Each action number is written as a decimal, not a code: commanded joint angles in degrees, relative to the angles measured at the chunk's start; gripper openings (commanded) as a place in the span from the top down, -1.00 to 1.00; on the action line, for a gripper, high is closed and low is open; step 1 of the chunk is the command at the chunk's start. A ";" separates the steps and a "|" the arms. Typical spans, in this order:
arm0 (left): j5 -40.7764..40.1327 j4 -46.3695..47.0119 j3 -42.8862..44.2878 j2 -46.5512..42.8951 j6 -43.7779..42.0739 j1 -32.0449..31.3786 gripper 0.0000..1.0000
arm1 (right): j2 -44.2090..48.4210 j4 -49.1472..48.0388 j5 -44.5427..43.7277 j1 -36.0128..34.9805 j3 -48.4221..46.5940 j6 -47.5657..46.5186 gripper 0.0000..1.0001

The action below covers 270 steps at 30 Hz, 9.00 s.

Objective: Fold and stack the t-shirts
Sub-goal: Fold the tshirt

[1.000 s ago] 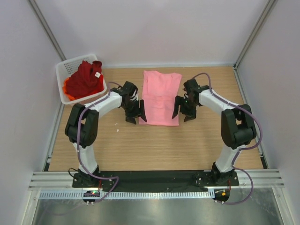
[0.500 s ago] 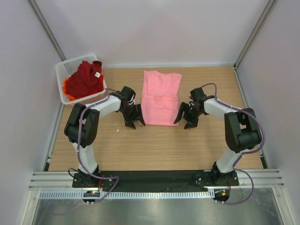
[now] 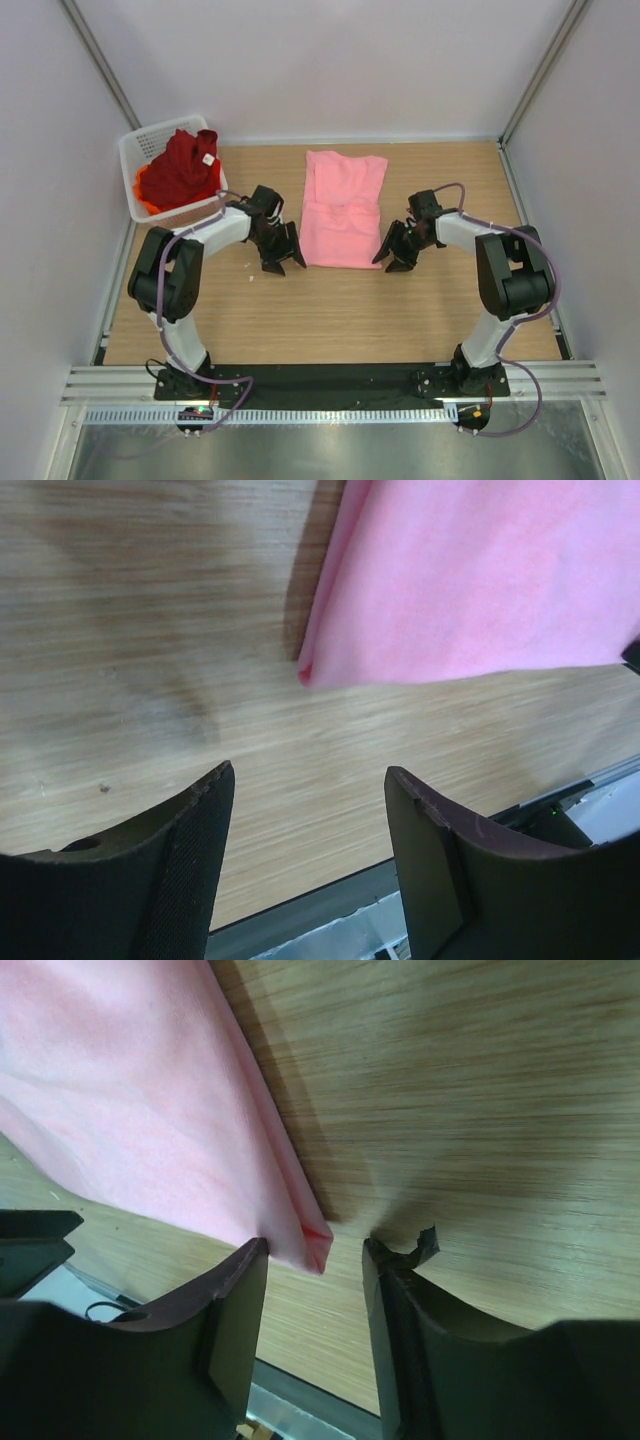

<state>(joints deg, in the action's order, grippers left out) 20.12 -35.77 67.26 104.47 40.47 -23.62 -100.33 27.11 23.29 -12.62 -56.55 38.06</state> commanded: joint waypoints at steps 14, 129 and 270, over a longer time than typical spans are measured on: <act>-0.78 -2.73 -7.41 -13.75 0.93 0.33 -0.28 | 4.96 -3.66 0.53 -0.30 16.20 -1.23 0.98; 1.07 15.47 -8.20 -0.75 4.79 -10.31 0.05 | 8.31 5.31 -6.06 0.23 7.51 -14.51 0.04; -2.63 -5.80 43.47 21.38 1.19 1.20 1.00 | -25.43 17.88 7.91 3.39 -48.47 -8.10 0.98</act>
<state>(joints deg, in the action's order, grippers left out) 16.19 -43.94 107.11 123.90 40.88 -23.27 -124.66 45.08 29.82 -9.26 -101.27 29.04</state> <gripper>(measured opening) 0.017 0.059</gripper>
